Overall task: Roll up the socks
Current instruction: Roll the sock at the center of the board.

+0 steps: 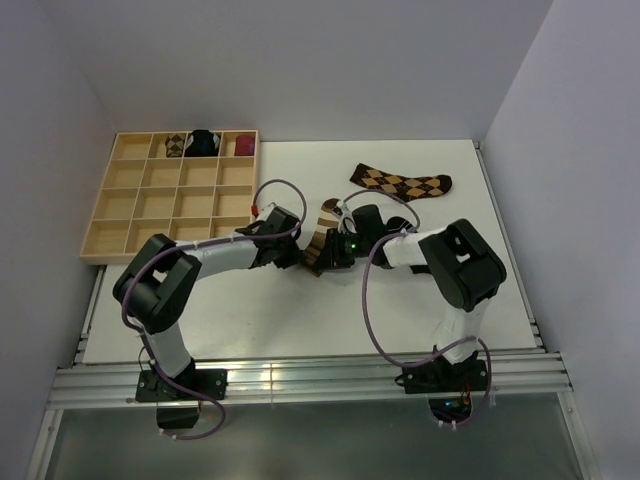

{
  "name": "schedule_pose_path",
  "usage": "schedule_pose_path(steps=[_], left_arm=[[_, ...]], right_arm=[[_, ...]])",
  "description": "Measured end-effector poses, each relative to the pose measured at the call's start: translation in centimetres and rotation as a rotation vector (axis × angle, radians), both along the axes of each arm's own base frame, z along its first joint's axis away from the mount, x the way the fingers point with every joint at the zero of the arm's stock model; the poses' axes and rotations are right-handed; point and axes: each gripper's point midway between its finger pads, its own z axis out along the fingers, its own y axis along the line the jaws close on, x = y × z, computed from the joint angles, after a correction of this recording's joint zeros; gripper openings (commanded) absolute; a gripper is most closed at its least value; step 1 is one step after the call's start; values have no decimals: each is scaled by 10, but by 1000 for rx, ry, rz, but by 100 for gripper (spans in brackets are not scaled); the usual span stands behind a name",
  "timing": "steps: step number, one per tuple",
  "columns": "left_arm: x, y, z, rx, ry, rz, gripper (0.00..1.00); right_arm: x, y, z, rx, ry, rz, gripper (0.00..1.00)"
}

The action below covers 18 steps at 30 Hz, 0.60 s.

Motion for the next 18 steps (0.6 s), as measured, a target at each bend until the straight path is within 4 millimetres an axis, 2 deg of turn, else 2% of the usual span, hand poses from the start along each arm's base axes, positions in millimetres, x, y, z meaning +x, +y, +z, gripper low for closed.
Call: schedule_pose_path(steps=[6,10,14,18], left_arm=[[-1,2,1,39,21,-20,1],[-5,7,1,84,45,-43,0],[-6,8,1,117,62,-68,0],[-7,10,2,147,78,-92,0]], right_arm=[[1,-7,8,-124,-136,-16,45],[-3,-11,26,-181,-272,-26,54],[-2,-7,48,-222,-428,-36,57],[-14,1,51,-252,-536,-12,60]])
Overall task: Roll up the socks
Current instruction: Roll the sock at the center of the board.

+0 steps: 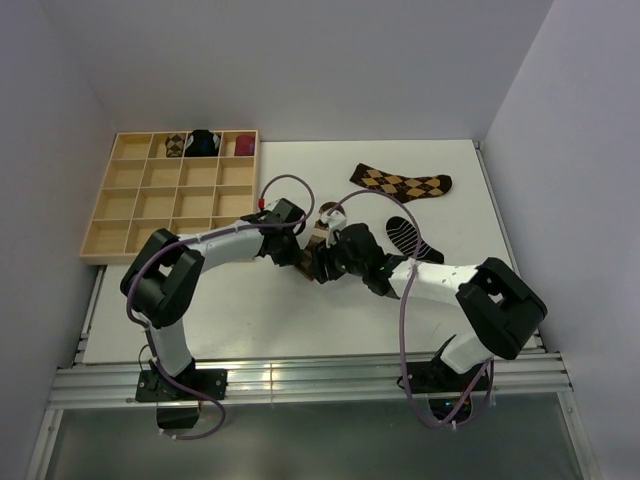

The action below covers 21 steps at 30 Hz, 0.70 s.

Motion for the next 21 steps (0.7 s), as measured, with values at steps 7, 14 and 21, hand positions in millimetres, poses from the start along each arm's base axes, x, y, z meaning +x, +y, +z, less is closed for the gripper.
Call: schedule_pose_path(steps=[7,14,21], left_arm=[[2,1,-1,13,28,-28,0],[1,1,-1,12,41,-44,0],[1,0,-2,12,45,-53,0]], right_arm=[[-11,12,-7,-72,-85,45,61],[-16,21,-24,-156,-127,72,61],[-12,27,-34,-204,-145,78,61]])
